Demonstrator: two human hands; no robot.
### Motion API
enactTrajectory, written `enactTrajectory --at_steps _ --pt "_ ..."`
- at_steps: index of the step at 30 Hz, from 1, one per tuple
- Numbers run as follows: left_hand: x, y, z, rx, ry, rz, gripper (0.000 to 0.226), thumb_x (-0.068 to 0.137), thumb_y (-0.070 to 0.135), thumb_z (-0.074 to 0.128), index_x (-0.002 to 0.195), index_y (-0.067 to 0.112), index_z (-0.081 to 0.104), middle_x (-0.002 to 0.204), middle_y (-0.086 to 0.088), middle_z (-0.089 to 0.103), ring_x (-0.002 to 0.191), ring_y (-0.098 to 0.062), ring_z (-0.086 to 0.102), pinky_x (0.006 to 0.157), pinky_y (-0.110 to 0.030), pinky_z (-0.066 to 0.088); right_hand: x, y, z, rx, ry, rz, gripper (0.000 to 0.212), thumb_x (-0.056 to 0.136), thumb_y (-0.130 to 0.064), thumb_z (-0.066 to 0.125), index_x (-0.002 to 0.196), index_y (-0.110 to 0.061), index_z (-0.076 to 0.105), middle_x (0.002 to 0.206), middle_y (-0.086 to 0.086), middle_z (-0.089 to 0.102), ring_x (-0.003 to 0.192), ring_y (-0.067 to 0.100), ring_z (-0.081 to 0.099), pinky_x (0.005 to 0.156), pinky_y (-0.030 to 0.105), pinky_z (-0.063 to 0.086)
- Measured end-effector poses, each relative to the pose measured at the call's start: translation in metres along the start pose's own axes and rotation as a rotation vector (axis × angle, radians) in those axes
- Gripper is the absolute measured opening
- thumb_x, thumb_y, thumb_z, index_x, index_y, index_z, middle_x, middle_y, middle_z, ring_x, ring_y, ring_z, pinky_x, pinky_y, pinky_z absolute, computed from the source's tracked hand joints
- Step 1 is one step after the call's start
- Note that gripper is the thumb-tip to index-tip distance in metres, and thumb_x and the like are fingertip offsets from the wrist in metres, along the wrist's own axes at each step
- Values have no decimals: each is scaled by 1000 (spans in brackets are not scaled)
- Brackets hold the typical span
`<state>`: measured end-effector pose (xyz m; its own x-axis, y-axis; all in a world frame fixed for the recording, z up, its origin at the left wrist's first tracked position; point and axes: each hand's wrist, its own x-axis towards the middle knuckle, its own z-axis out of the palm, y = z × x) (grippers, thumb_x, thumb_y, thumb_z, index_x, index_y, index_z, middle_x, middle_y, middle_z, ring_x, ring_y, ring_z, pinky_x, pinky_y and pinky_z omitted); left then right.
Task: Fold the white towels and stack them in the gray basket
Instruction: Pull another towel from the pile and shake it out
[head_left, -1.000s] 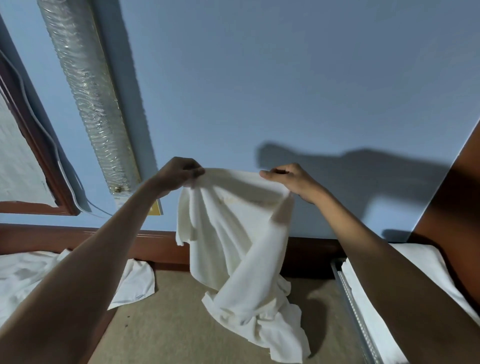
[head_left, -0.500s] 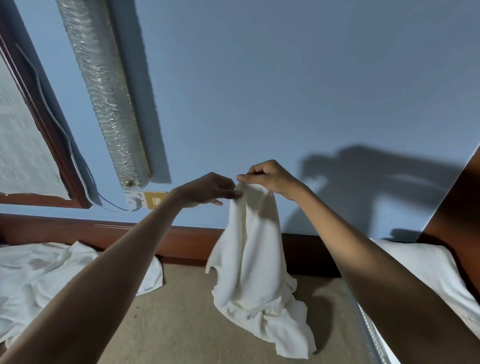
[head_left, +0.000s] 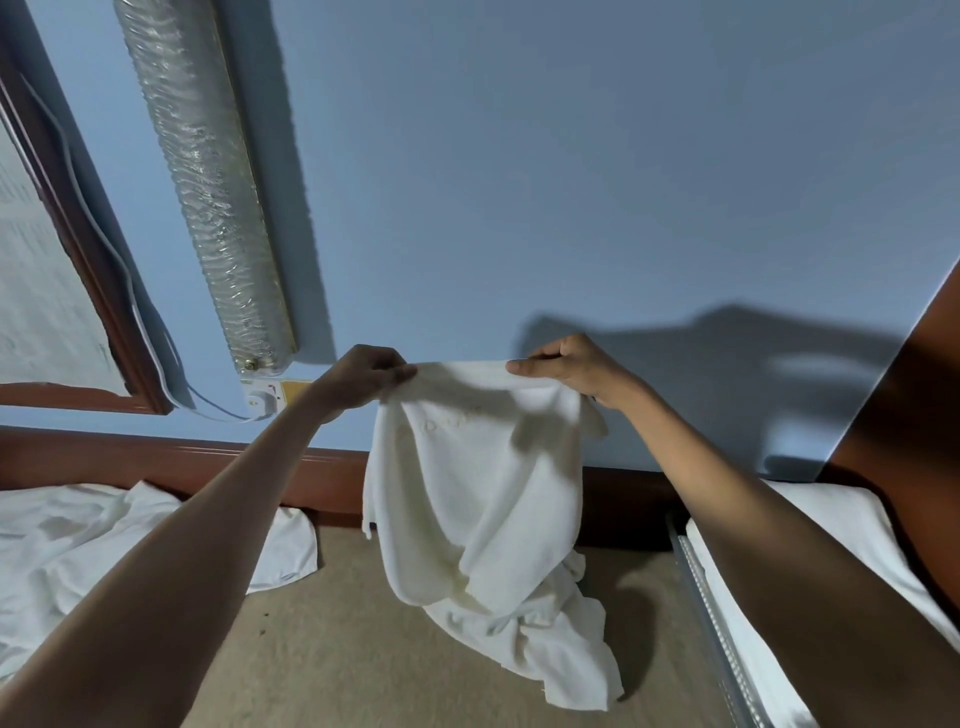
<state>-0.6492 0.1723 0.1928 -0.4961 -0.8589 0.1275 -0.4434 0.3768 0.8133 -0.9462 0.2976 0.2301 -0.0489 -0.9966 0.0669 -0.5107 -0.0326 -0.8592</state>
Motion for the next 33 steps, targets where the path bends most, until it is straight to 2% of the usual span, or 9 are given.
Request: enactTrajectory --at_steps 2,6,9,12,15,19,25,29,33 --pt "-1 4 11 96 -69 -16 21 93 30 75 104 13 71 94 -2 68 85 -19 62 77 -30 47 1 -8 3 6 -5 -13 37 83 -36 83 51 -26 67 48 -20 43 48 -2 42 53 13 29" --pt "-7 39 44 -1 -385 1 66 77 51 87 135 35 59 131 10 65 123 -12 60 103 -32 48 6 -26 15 -4 -28 -75 29 85 -36 82 68 -15 70 49 -18 51 48 -2 48 51 9 33" --pt "-7 52 54 -150 -394 67 33 88 43 79 107 16 74 106 1 74 104 -17 69 95 -35 52 7 -26 21 -22 -33 -57 42 83 -42 83 55 -20 60 49 -15 43 45 3 39 49 15 30" --pt "-4 45 39 -253 -327 71 42 85 46 81 80 9 61 82 -4 53 84 -17 54 81 -36 43 4 -21 19 -18 -13 -15 52 78 -51 84 48 -24 51 54 -10 37 49 8 34 54 22 27" --pt "-2 32 21 -320 -321 17 57 84 51 80 88 0 56 86 -7 48 88 -19 51 84 -35 45 0 -15 13 -14 -2 18 62 79 -50 83 41 -25 41 52 -11 27 48 9 26 55 29 20" --pt "-4 24 18 -350 -312 -31 34 94 41 70 91 7 65 87 -1 60 90 -18 57 86 -35 49 -4 -16 6 -15 -12 -9 60 84 -45 81 37 -27 48 51 -13 25 49 8 24 56 29 18" --pt "-4 19 21 -228 -145 30 81 80 67 73 102 -10 59 84 -8 51 77 -20 48 69 -30 42 -7 -5 -4 -18 -37 45 64 85 -51 77 53 -26 27 66 -2 14 58 17 14 56 33 9" --pt "-3 33 38 -48 -257 24 29 91 36 77 107 12 72 91 3 73 84 -15 66 72 -28 49 -6 0 -2 -16 -51 15 60 84 -52 78 52 -25 35 62 -4 20 54 14 18 54 30 12" --pt "-3 65 62 -65 -392 78 31 88 35 81 112 17 74 108 0 76 105 -13 70 90 -35 53 2 -15 8 -15 9 -68 48 83 -52 79 53 -23 55 59 -6 35 55 12 32 52 23 25"
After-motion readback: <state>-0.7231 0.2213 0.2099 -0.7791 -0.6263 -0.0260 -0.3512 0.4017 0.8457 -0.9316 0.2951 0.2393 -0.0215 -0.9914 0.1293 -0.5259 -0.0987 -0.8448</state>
